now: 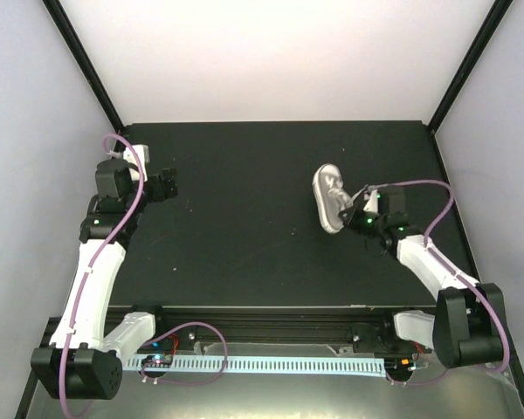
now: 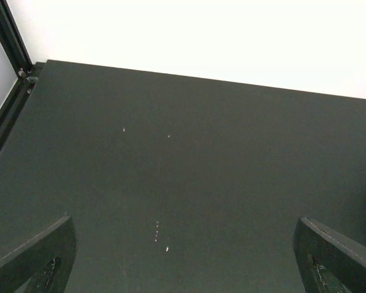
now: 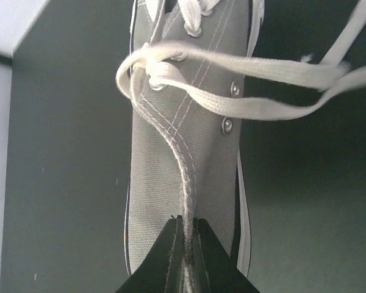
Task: Tie the shoes
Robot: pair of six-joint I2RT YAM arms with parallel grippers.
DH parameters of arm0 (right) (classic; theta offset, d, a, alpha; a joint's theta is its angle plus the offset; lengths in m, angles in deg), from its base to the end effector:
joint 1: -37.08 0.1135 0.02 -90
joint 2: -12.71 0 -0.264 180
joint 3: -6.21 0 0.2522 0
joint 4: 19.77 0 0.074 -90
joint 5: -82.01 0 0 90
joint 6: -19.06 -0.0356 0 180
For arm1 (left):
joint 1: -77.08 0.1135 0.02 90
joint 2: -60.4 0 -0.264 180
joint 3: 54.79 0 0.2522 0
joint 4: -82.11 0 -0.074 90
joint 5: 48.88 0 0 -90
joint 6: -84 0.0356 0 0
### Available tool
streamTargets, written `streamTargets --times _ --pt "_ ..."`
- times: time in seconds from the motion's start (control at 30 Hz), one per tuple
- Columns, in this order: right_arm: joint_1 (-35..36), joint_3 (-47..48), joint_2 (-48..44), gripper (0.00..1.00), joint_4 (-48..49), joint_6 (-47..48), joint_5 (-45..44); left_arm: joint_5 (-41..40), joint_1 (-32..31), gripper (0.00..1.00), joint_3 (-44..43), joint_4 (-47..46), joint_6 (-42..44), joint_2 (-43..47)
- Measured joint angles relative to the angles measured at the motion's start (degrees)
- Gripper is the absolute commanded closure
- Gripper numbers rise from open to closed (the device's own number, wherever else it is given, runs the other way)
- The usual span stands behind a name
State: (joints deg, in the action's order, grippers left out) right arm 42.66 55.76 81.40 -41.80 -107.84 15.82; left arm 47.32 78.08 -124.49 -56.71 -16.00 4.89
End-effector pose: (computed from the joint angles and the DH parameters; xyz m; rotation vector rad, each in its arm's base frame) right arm 0.2400 0.0379 0.2066 0.4186 2.3281 0.8499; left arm 0.2125 -0.0001 0.3433 -0.1284 2.0412 -0.2087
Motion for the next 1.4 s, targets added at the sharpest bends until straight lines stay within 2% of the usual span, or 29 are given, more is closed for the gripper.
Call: streamTargets --times 0.23,0.37,0.7,0.87,0.97,1.07,1.13,1.3,1.4 --pt "13.2 -3.0 2.4 0.98 1.3 -3.9 0.1 -0.6 0.0 0.01 0.0 -0.1 0.2 0.9" --pt "18.3 -3.5 2.4 0.98 3.0 -5.5 -1.0 -0.9 0.0 0.01 0.4 -0.2 0.1 1.1" --pt "32.9 -3.7 4.4 0.98 3.8 -13.7 -13.9 -2.0 0.0 0.01 0.9 -0.3 -0.1 1.0" --pt "38.1 -3.1 8.0 0.83 3.9 -17.3 -19.2 -2.4 0.0 0.01 0.9 -0.3 -0.1 0.7" --pt "39.5 -2.0 9.9 0.64 4.0 -18.2 -19.8 -2.4 0.0 0.01 0.9 -0.3 -0.1 0.0" --pt "40.1 -0.5 11.4 0.37 4.2 -18.5 -19.7 -2.4 0.0 0.01 0.9 -0.2 -0.1 -0.3" --pt "40.2 0.3 11.3 0.26 4.2 -17.6 -20.0 -2.6 0.0 0.01 0.9 -0.2 -0.1 -0.3" --pt "40.2 2.7 7.4 0.07 0.1 -15.3 -24.9 -3.2 0.0 0.01 0.9 -0.4 -0.1 -0.4" --pt "39.8 4.5 0.9 0.03 -4.0 -11.4 -32.0 -3.5 0.0 0.01 1.4 -0.7 -0.5 -0.4"
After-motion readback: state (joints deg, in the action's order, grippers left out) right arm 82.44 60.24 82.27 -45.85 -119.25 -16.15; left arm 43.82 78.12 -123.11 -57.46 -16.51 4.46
